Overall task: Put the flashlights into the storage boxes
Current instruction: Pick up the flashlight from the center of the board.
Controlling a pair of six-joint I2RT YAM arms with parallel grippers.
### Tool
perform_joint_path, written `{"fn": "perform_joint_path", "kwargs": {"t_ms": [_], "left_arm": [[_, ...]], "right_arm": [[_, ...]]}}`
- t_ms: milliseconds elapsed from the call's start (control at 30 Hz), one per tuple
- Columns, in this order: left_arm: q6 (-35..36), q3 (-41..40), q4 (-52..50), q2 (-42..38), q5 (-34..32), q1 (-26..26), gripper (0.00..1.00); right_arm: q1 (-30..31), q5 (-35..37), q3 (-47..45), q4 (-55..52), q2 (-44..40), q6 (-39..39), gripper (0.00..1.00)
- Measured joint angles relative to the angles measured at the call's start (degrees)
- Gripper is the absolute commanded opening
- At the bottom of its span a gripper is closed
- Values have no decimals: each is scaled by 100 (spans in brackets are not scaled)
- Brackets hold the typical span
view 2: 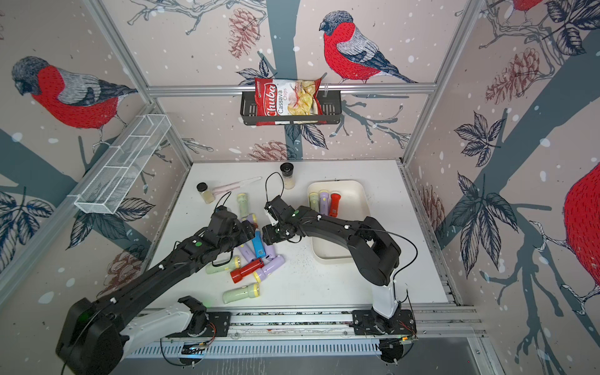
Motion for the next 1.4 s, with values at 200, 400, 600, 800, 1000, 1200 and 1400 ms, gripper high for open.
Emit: {"fn": "perform_joint_path", "kwargs": {"t_ms": [200,400,600,800,1000,1200,1400], "left_arm": [[-39,-313,15,-426,229,369,83],[-39,-385,42,-501,291,474,83],[-33,-385,157,-363,387,485,83],[26,-378,212,-227,433,485,83],[90,-321,352,-107,531,485,82],[289,-238,680,181,839,485,79],[448,-7,1193,719,1294,404,77]], "right_arm": [[138,33,240,-28,426,22,60],[157,192,409,-190,719,151,57],[111,380,529,-273,970,278,53],[85,468,680,-234,1134,286,50],[15,498,612,-131,1102,302,40],[-157,544,254,-190,542,424,36],[-483,577,-234,4,-509,472,35]]}}
